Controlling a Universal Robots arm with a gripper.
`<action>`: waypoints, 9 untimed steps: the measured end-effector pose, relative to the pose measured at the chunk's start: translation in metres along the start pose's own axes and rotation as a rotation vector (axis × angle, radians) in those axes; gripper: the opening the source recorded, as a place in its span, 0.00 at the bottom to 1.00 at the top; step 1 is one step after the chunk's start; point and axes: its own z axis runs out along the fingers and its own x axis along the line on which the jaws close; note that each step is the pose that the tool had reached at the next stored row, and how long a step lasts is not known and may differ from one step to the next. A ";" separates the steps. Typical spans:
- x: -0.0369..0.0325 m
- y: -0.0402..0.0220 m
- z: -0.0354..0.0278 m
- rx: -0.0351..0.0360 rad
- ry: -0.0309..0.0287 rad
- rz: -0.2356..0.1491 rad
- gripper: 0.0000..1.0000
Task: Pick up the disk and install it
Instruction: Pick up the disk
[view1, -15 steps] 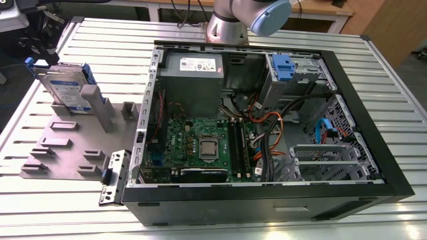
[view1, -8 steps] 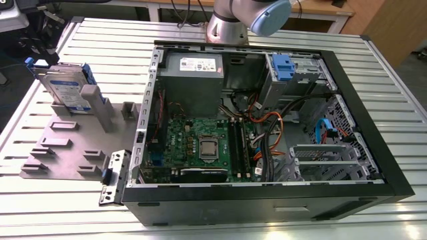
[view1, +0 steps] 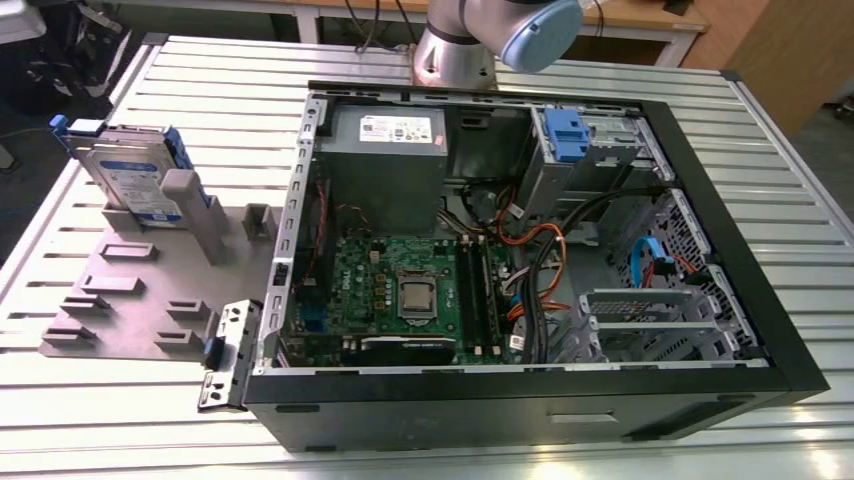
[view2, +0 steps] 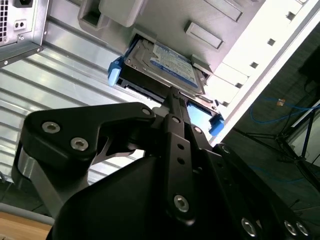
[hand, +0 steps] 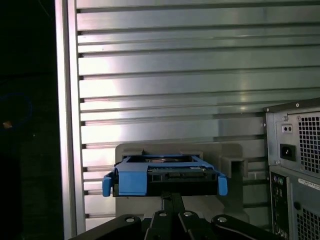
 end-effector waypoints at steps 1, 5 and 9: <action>-0.0001 0.0001 -0.0027 0.0000 -0.0001 0.000 0.11; -0.0004 0.0006 -0.0141 -0.0001 0.0000 0.000 0.11; -0.0005 0.0008 -0.0216 0.0000 0.0001 0.000 0.11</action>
